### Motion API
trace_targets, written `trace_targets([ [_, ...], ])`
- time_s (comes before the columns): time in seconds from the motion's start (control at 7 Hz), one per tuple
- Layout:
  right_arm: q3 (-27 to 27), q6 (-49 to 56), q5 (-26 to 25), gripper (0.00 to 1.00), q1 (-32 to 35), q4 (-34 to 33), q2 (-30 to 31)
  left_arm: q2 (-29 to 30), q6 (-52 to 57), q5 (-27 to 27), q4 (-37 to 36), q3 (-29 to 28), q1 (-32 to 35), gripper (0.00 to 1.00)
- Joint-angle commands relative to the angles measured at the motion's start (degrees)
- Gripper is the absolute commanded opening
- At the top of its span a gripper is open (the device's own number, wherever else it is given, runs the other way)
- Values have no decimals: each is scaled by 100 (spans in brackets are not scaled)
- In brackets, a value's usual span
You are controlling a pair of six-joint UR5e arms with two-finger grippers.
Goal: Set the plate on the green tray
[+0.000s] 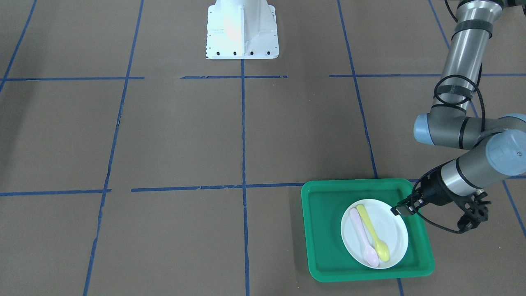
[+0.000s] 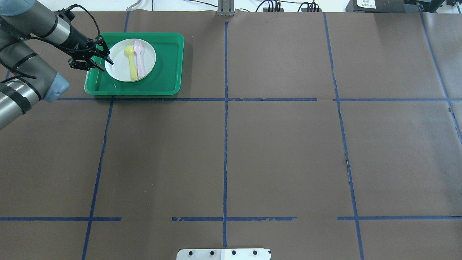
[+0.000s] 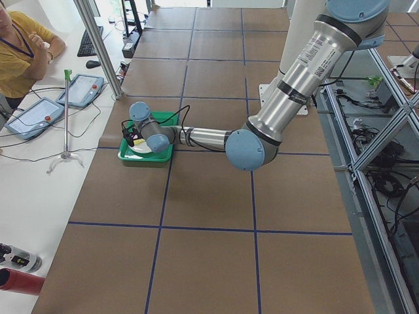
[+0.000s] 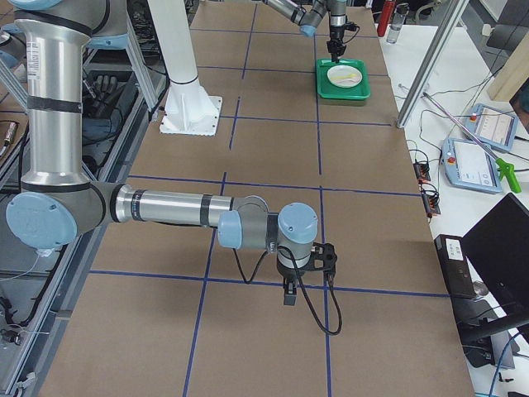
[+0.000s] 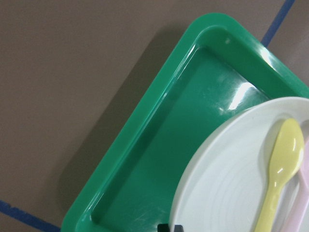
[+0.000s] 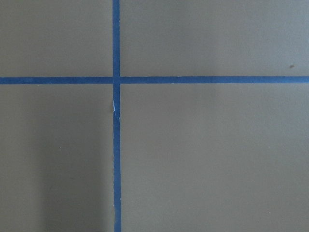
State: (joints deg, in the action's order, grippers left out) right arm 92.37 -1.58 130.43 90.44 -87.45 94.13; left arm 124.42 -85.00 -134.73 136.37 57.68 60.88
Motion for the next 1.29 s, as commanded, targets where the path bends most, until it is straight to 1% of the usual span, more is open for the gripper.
trace_targets([
  [0.0,0,0,0,100,0,0,0,-223,88,-10,21,137,64,93],
  [0.14,0,0,0,100,0,0,0,-721,150,-36,3,634,273,95],
  [0.29,0,0,0,100,0,0,0,-1326,977,-88,-23,1170,493,95],
  [0.43,0,0,0,100,0,0,0,-1594,1925,-185,-232,1262,617,95],
  [0.57,9,0,0,100,0,0,0,-1683,3005,-186,-713,1376,714,95],
  [0.71,0,0,0,100,0,0,0,-2163,4225,-133,-1031,1726,985,95],
  [0.86,0,0,0,100,0,0,0,-2341,5238,-142,-1077,1773,1318,95],
  [1.0,9,0,0,100,0,0,0,-2717,6005,-211,-1078,2121,1574,94],
  [1.14,0,0,0,100,0,0,0,-3243,6456,-212,-1330,2768,1759,94],
])
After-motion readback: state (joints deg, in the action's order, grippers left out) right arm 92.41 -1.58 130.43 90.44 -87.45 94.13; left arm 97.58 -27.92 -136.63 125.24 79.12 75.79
